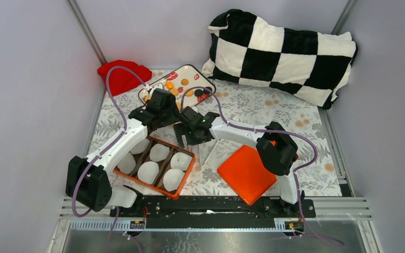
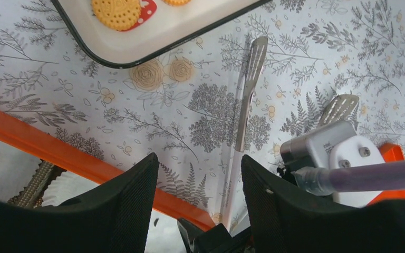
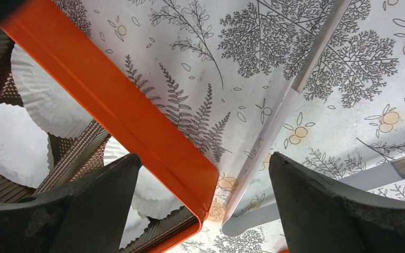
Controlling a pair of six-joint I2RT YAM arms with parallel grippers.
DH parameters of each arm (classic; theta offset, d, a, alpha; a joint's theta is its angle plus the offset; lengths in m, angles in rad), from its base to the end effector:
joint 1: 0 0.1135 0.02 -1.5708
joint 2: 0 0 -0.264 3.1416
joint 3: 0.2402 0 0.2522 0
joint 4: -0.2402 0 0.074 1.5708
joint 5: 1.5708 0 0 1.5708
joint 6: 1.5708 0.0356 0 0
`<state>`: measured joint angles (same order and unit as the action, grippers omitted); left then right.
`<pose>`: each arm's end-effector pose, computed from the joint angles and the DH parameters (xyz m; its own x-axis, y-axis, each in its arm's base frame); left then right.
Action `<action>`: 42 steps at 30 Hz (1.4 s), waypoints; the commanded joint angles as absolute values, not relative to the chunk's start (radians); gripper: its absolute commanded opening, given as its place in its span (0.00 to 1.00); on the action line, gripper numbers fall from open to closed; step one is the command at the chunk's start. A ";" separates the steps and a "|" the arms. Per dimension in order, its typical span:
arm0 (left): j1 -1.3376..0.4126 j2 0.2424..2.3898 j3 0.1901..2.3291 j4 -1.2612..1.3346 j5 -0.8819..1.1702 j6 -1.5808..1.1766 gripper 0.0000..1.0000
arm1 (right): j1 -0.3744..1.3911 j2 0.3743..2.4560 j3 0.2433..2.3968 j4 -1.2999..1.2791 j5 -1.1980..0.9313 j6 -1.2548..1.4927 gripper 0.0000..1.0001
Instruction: Pack the cookies
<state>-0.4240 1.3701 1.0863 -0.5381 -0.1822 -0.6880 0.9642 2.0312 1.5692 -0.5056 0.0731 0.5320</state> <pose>0.2702 -0.1149 0.2814 -0.7012 -0.3686 -0.6102 -0.1982 0.9230 -0.3298 0.2561 0.3645 0.2043 -0.8083 -0.2774 -0.5194 -0.4476 0.8625 0.2359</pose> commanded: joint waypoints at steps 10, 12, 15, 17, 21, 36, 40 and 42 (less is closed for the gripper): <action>-0.416 1.368 1.081 -0.477 -0.126 -0.685 0.65 | 0.962 2.068 1.625 -0.691 0.404 0.487 0.95; -0.416 1.376 1.081 -0.473 -0.120 -0.686 0.65 | 0.961 2.067 1.640 -0.701 0.384 0.488 0.95; -0.415 1.389 1.080 -0.473 -0.117 -0.684 0.65 | 0.961 2.049 1.650 -0.708 0.396 0.500 0.95; -0.416 1.394 1.076 -0.473 -0.119 -0.684 0.65 | 0.961 2.025 1.661 -0.711 0.427 0.495 0.95; -0.416 1.405 1.066 -0.468 -0.115 -0.688 0.66 | 0.959 2.002 1.696 -0.710 0.456 0.470 0.95; -0.423 1.308 0.877 -0.401 -0.130 -0.738 0.66 | 0.878 2.067 1.823 -0.673 0.400 0.455 0.95; -0.423 1.301 0.887 -0.420 -0.138 -0.727 0.66 | 0.836 2.113 1.824 -0.614 0.355 0.449 0.92; -0.425 1.301 0.885 -0.420 -0.135 -0.728 0.66 | 0.822 2.132 1.832 -0.593 0.340 0.454 0.90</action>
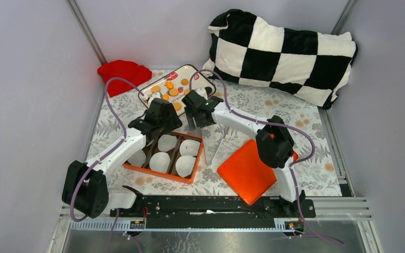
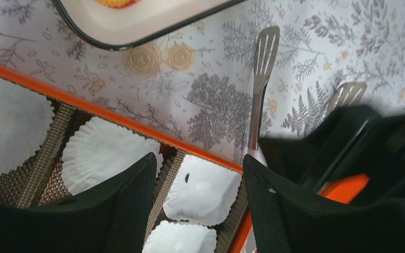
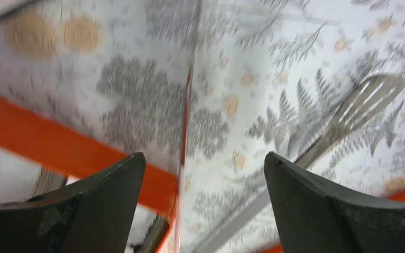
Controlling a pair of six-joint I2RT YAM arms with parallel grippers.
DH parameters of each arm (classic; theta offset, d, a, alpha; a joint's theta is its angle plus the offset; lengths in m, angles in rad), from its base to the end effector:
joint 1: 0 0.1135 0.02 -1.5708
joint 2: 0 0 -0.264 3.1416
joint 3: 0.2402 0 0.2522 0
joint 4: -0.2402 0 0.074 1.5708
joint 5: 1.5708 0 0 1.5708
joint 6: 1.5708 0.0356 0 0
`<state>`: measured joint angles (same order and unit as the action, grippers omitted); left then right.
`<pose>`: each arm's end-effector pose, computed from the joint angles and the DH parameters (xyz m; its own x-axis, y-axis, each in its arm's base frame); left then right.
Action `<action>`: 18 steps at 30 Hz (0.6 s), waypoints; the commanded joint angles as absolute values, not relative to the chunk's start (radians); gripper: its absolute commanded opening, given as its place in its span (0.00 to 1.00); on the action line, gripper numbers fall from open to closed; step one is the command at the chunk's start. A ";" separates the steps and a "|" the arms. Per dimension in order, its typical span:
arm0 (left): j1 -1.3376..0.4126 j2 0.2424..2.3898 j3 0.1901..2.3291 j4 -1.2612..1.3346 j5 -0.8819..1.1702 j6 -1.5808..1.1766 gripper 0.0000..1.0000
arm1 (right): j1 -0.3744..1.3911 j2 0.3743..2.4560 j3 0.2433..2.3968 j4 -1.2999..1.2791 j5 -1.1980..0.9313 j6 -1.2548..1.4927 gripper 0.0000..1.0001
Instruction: Pack the cookies
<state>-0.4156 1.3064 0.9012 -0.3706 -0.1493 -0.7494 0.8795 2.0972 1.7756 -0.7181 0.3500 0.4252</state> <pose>0.2562 -0.1073 0.2504 -0.6748 -0.4385 -0.5936 -0.2152 0.8863 -0.4100 0.3017 0.3454 0.2286 -0.7536 -0.3029 -0.5833 -0.3316 0.9415 -0.0604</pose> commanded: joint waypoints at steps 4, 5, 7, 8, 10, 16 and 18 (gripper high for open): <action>-0.426 1.304 0.881 -0.416 -0.133 -0.727 0.66 | 0.808 2.147 1.878 -0.576 0.322 0.458 0.88; -0.426 1.305 0.880 -0.418 -0.132 -0.727 0.67 | 0.808 2.148 1.884 -0.578 0.318 0.456 0.88; -0.426 1.305 0.879 -0.419 -0.133 -0.727 0.66 | 0.807 2.158 1.909 -0.589 0.313 0.454 0.88; -0.426 1.305 0.878 -0.417 -0.135 -0.728 0.66 | 0.805 2.176 1.924 -0.602 0.306 0.451 0.88; -0.426 1.309 0.880 -0.417 -0.135 -0.727 0.66 | 0.805 2.213 1.944 -0.636 0.281 0.451 0.83; -0.426 1.319 0.885 -0.422 -0.139 -0.721 0.67 | 0.806 2.209 1.752 -0.585 0.179 0.493 0.67; -0.426 1.321 0.885 -0.420 -0.138 -0.721 0.67 | 0.807 2.193 1.678 -0.544 0.185 0.501 0.67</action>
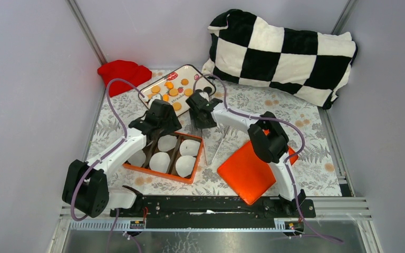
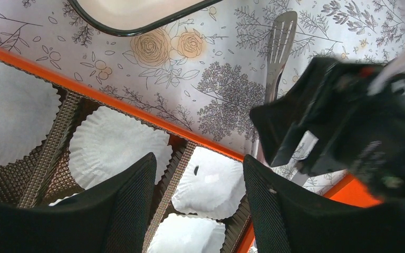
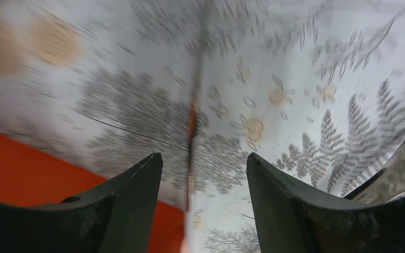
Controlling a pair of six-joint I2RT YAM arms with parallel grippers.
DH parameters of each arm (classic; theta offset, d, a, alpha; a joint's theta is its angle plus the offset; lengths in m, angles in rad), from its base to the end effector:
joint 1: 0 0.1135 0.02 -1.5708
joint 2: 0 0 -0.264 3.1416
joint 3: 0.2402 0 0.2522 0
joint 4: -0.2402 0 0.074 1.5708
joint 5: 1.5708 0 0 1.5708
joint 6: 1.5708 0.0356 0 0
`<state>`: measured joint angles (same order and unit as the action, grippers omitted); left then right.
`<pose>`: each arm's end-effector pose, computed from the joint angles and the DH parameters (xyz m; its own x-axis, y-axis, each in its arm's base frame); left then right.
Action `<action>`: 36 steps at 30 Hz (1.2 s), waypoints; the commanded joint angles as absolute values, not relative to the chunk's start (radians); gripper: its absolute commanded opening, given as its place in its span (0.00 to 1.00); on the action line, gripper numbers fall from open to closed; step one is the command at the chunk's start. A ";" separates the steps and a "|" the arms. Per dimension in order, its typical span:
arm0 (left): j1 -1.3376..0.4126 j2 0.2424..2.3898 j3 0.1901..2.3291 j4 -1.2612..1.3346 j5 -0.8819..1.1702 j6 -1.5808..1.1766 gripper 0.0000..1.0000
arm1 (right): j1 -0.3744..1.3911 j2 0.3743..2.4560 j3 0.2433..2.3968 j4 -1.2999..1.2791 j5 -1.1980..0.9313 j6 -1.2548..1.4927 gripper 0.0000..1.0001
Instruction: Pack the cookies
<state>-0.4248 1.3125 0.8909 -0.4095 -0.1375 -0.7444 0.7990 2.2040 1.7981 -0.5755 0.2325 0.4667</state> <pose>0.2519 -0.1086 0.2425 -0.7146 -0.4134 -0.5644 -0.2176 0.8981 -0.3822 0.3444 0.3421 0.1944 -0.7913 -0.1854 -0.5826 -0.2822 0.9561 0.0790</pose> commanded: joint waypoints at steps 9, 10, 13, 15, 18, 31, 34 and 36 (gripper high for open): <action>-0.429 1.327 0.884 -0.413 -0.125 -0.724 0.67 | 0.807 2.185 1.603 -0.549 0.200 0.486 0.16; -0.430 1.324 0.884 -0.414 -0.125 -0.724 0.67 | 0.806 2.181 1.618 -0.560 0.215 0.476 0.11; -0.430 1.315 0.887 -0.420 -0.128 -0.723 0.67 | 0.806 2.166 1.684 -0.614 0.274 0.431 0.01; -0.430 1.310 0.889 -0.424 -0.128 -0.722 0.67 | 0.806 2.158 1.758 -0.671 0.319 0.389 0.00; -0.430 1.300 0.888 -0.426 -0.128 -0.726 0.67 | 0.807 2.129 1.867 -0.752 0.375 0.325 0.00; -0.433 1.274 0.922 -0.443 -0.151 -0.727 0.67 | 0.807 1.891 1.645 -0.828 0.321 0.230 0.00; -0.433 1.280 0.919 -0.433 -0.148 -0.731 0.67 | 0.807 1.836 1.479 -0.748 0.257 0.243 0.00; -0.436 1.286 0.912 -0.421 -0.142 -0.735 0.67 | 0.806 1.823 1.404 -0.705 0.235 0.243 0.00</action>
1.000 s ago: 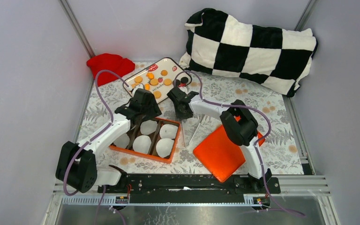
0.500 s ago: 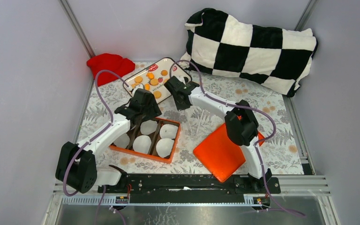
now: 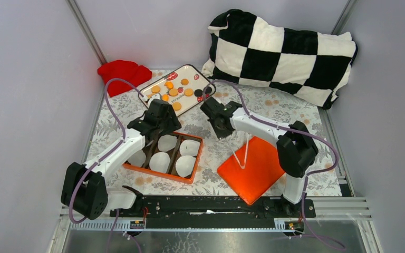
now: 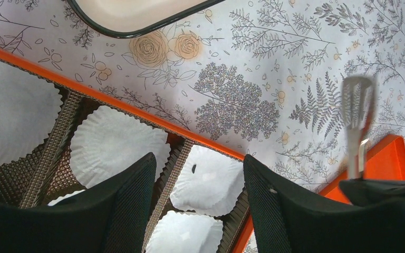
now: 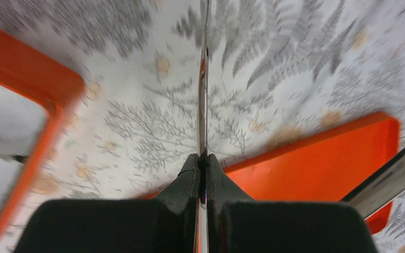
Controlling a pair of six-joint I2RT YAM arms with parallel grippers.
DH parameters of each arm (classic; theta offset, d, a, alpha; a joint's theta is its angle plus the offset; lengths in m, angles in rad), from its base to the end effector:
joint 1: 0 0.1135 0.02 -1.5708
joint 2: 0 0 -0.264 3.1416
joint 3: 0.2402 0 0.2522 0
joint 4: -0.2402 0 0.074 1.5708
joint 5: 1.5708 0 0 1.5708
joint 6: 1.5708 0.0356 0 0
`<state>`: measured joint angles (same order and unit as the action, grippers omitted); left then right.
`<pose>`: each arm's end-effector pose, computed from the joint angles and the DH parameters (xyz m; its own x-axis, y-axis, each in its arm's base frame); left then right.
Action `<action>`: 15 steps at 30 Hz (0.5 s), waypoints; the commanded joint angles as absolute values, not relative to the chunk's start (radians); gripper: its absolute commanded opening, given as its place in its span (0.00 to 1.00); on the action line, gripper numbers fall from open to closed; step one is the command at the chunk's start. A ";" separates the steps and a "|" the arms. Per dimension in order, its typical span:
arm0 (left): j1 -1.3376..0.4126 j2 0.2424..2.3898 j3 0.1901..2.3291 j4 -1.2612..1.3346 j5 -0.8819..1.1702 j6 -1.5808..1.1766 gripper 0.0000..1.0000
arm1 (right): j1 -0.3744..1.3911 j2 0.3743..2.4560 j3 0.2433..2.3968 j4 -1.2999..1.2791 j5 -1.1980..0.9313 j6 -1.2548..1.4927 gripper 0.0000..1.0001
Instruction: Pack the cookies
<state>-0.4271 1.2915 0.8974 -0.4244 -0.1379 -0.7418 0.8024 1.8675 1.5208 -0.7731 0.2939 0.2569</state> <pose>0.2488 -0.1078 0.2488 -0.7094 -0.4124 -0.5716 -0.2095 0.8977 -0.3877 0.2820 0.2769 0.2419 -0.7575 -0.4338 -0.4878 -0.4218 0.8956 -0.1414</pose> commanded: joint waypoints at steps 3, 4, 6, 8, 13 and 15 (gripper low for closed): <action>-0.438 1.308 0.916 -0.413 -0.132 -0.737 0.67 | 0.804 1.837 1.355 -0.676 0.248 0.236 0.00; -0.440 1.314 0.919 -0.413 -0.131 -0.736 0.67 | 0.803 1.845 1.349 -0.667 0.248 0.231 0.00; -0.445 1.317 0.923 -0.415 -0.131 -0.736 0.67 | 0.800 1.867 1.343 -0.645 0.249 0.221 0.00; -0.452 1.313 0.921 -0.415 -0.141 -0.738 0.67 | 0.793 1.895 1.354 -0.630 0.250 0.205 0.00; -0.454 1.316 0.920 -0.414 -0.155 -0.737 0.67 | 0.773 1.974 1.446 -0.618 0.230 0.139 0.00; -0.454 1.323 0.923 -0.415 -0.152 -0.736 0.67 | 0.764 2.014 1.481 -0.625 0.206 0.101 0.00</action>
